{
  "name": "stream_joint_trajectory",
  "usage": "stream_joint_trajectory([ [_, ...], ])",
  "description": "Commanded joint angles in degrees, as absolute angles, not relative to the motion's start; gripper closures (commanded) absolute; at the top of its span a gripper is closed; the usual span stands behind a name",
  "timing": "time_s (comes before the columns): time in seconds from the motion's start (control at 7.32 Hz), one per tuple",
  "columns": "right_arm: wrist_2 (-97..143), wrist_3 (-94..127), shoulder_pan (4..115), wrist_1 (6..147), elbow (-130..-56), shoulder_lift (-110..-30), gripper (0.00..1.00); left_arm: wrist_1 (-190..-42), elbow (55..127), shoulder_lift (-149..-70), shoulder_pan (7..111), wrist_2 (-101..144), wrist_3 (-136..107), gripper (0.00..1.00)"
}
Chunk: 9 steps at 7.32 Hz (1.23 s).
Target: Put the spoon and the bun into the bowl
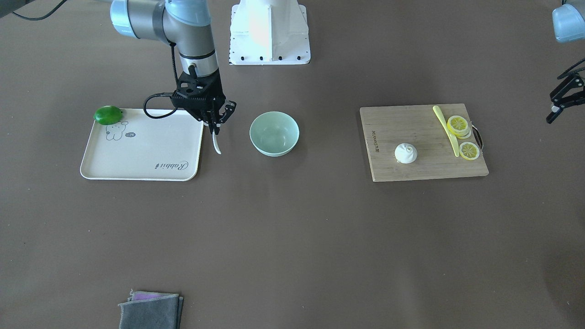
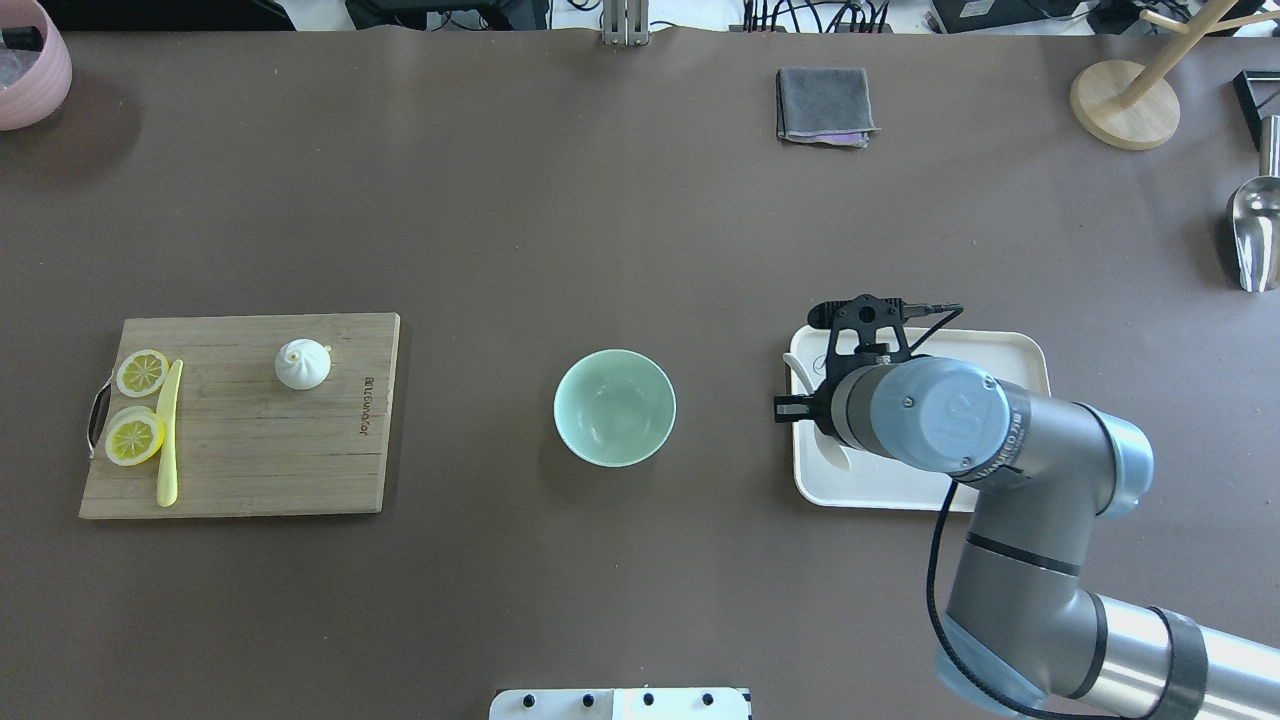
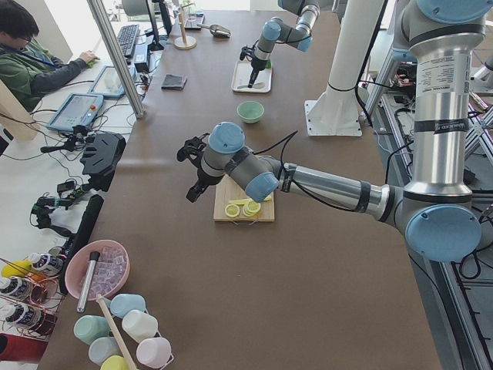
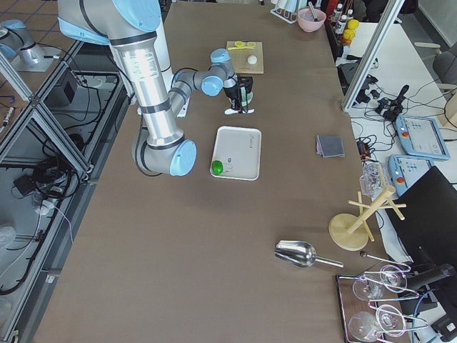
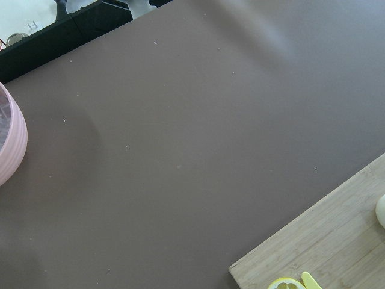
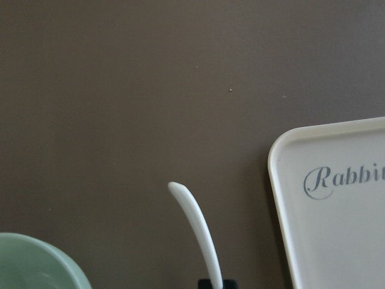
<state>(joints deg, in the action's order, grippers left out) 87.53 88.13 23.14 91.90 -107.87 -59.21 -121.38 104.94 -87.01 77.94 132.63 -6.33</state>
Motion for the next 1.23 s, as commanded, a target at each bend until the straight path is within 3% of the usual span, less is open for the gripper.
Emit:
stream_joint_trajectory([
  [0.0,81.86,103.82,20.76,96.94,-103.48,-49.78,1.00,-121.38,104.94,-87.01,77.43,132.54,-6.33,0.01],
  [0.41,73.58,117.40,19.16,96.94,-91.52,-40.88,1.00,-121.46,104.77,-87.01,77.34,132.63,-6.33,0.01],
  [0.96,71.19,117.77,18.19,96.77,-91.49,-41.22,0.99,-121.46,104.77,-87.01,77.26,132.71,-6.33,0.01],
  [1.09,70.93,117.77,18.02,96.68,-91.67,-41.31,0.59,-121.46,104.77,-87.01,77.26,132.71,-6.33,0.01],
])
